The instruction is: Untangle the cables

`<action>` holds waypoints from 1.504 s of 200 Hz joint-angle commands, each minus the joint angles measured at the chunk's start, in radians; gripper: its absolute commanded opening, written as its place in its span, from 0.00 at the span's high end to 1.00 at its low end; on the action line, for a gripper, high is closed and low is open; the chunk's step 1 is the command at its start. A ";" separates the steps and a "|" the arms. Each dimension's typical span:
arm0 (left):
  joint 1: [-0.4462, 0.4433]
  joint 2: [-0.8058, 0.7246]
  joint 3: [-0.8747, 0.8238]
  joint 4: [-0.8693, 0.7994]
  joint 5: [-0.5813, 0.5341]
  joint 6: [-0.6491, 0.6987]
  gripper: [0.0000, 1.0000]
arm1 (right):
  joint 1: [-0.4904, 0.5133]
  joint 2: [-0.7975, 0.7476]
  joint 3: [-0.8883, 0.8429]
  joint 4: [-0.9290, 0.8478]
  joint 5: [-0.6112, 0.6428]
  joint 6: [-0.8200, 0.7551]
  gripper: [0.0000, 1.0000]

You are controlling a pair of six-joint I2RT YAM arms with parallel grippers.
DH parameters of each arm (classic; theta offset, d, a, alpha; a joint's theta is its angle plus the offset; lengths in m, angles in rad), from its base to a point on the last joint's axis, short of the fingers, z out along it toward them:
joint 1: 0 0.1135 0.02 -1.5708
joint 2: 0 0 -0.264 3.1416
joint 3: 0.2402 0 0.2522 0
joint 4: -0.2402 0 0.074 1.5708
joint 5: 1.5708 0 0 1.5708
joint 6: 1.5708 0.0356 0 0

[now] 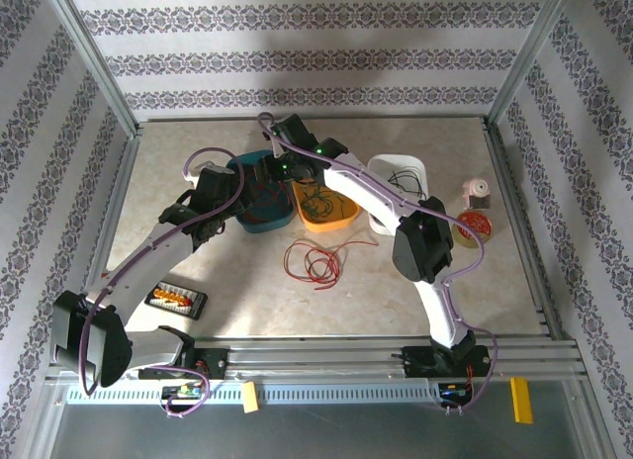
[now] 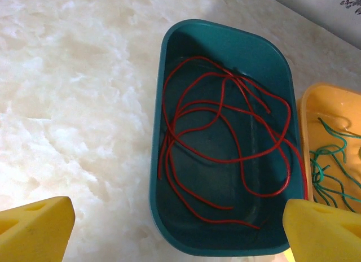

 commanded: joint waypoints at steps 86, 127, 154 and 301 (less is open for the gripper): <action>0.000 0.238 0.111 0.060 0.221 0.069 0.11 | -0.054 -0.345 -0.495 0.099 0.124 0.027 0.58; -0.041 0.407 0.257 0.090 0.235 0.069 0.17 | -0.106 -0.496 -0.677 0.127 0.166 0.059 0.59; -0.064 0.492 0.328 0.086 0.251 0.058 0.25 | -0.134 -0.556 -0.740 0.130 0.172 0.063 0.59; -0.105 0.634 0.396 0.115 0.277 0.031 0.64 | -0.153 -0.606 -0.816 0.150 0.161 0.078 0.60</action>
